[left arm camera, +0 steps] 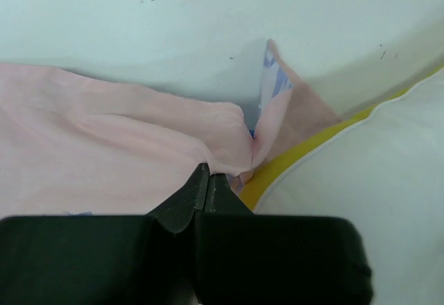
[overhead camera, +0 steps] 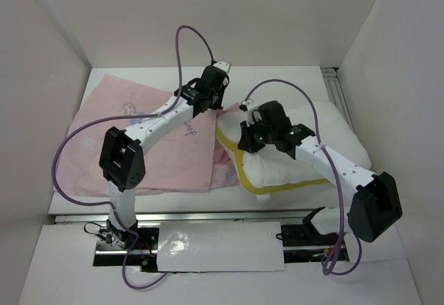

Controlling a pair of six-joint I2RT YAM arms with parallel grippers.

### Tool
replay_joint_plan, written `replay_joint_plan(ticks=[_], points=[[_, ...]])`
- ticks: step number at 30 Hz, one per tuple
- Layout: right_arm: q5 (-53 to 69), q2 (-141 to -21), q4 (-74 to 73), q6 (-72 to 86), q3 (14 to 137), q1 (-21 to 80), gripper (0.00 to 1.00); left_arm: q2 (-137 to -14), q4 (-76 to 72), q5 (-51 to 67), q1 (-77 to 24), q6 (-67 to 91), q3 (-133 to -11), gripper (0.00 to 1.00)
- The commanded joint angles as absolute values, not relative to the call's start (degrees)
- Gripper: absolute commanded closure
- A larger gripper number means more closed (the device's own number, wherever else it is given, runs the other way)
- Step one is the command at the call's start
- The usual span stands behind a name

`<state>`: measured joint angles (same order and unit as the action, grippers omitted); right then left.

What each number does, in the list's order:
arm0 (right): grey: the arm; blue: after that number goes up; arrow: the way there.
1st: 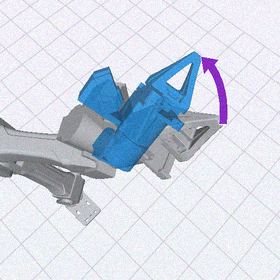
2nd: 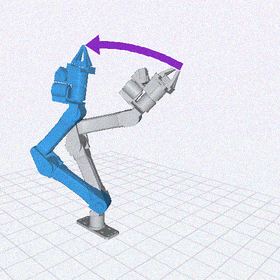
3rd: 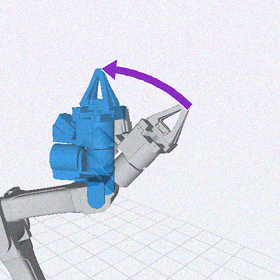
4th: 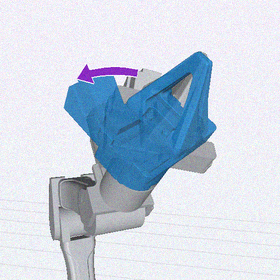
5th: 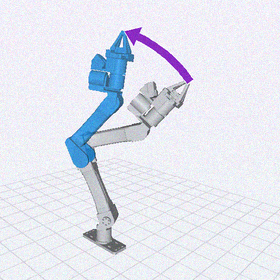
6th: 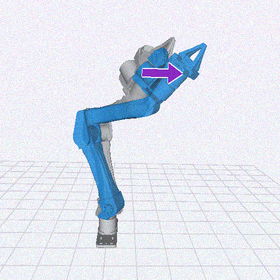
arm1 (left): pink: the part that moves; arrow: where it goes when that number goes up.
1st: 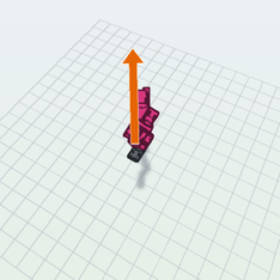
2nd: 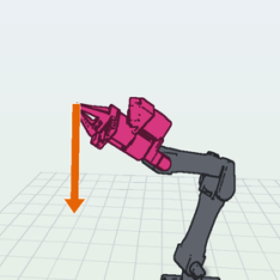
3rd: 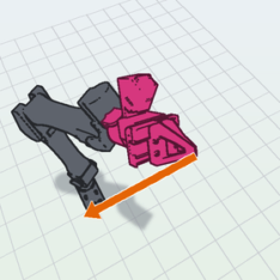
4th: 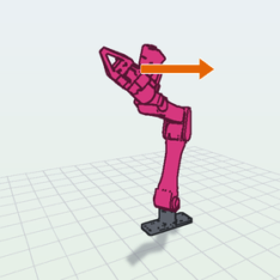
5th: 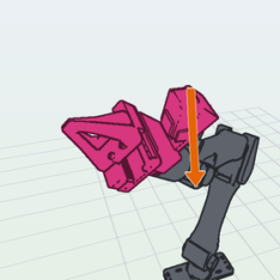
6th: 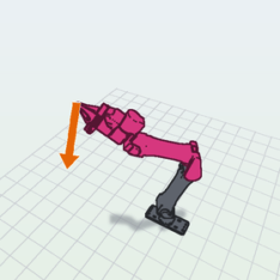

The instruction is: Put the pillow into the pillowcase

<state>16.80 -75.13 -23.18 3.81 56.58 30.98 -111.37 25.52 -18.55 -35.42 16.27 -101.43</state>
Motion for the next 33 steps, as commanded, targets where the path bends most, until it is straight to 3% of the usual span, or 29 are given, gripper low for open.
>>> replay_joint_plan(ticks=[1, 9, 20, 31, 33], points=[[22.9, -74.7, -18.0, 1.4, 59.1, 34.4, 1.00, -109.2, 26.2, -15.7, -35.2, 14.4, -100.5, 1.00], [15.0, -74.7, -18.6, -0.1, 60.2, 38.2, 1.00, -109.2, 27.5, -14.7, -35.2, 14.4, -99.9, 1.00], [8.1, -83.1, -3.7, 2.6, 59.8, 38.2, 1.00, -99.0, 25.6, -11.5, -35.7, 14.4, -90.6, 1.00], [39.8, -89.5, 5.3, -15.5, 61.9, 38.8, 1.00, -99.0, 23.7, -4.9, -36.2, 12.6, -90.4, 1.00], [40.3, -89.5, 3.8, -16.6, 63.2, 38.8, 1.00, -101.5, 24.3, -5.4, -36.2, 12.6, -91.8, 1.00]])
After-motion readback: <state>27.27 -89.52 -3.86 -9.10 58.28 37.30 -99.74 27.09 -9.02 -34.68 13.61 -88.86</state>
